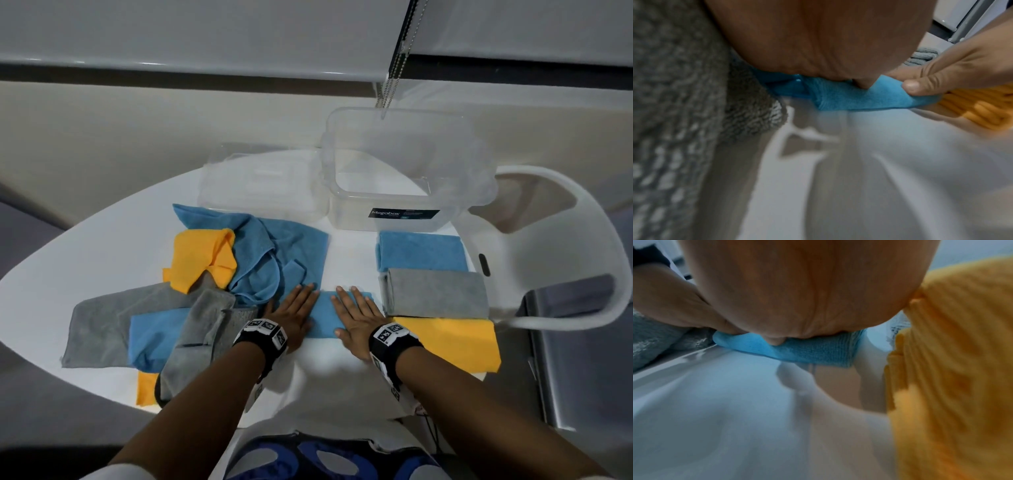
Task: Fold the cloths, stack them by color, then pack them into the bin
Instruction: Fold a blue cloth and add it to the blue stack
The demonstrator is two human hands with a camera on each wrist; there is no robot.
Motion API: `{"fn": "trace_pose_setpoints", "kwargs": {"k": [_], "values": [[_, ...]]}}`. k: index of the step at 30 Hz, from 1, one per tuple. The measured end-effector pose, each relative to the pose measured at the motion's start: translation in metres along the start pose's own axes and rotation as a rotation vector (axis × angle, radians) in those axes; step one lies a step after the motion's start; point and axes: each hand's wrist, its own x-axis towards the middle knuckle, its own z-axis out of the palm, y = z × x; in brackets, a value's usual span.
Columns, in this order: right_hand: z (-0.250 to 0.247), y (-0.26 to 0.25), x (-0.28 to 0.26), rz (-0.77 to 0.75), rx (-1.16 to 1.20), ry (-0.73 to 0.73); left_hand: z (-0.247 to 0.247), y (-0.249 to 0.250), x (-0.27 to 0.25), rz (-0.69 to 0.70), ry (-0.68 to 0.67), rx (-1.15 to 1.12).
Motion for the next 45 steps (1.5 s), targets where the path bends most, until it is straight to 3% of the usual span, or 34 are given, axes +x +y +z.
{"fn": "trace_pose_setpoints", "kwargs": {"k": [5, 10, 16, 22, 29, 34, 37, 39, 42, 45], "values": [[-0.009, -0.013, 0.005, 0.093, 0.059, 0.027, -0.004, 0.004, 0.0, -0.021, 0.005, -0.005], [-0.039, -0.017, 0.007, 0.111, 0.048, 0.108, -0.03, 0.006, 0.006, 0.028, 0.147, 0.135], [-0.059, -0.028, 0.013, 0.28, -0.004, -0.027, -0.041, 0.005, 0.018, -0.021, 0.034, 0.209], [-0.063, -0.035, 0.008, 0.336, 0.026, -0.045, -0.048, -0.006, 0.021, 0.001, -0.014, 0.174], [-0.072, -0.028, 0.003, 0.277, -0.035, -0.119, -0.043, -0.003, 0.013, -0.056, -0.05, 0.04], [-0.077, -0.02, -0.001, 0.187, 0.05, -0.102, -0.05, 0.002, 0.013, -0.112, -0.082, 0.097], [-0.089, -0.008, -0.005, 0.131, 0.206, -0.081, -0.067, -0.002, 0.012, -0.144, -0.072, -0.073], [-0.1, 0.005, -0.009, 0.109, 0.342, -0.034, -0.084, -0.007, 0.01, -0.175, -0.012, -0.324], [-0.117, 0.031, -0.017, 0.082, 0.557, 0.089, -0.102, -0.012, 0.015, -0.168, 0.142, -0.692], [-0.131, 0.062, -0.029, 0.105, 0.747, 0.224, -0.114, -0.001, 0.028, -0.154, 0.275, -0.878]]}}
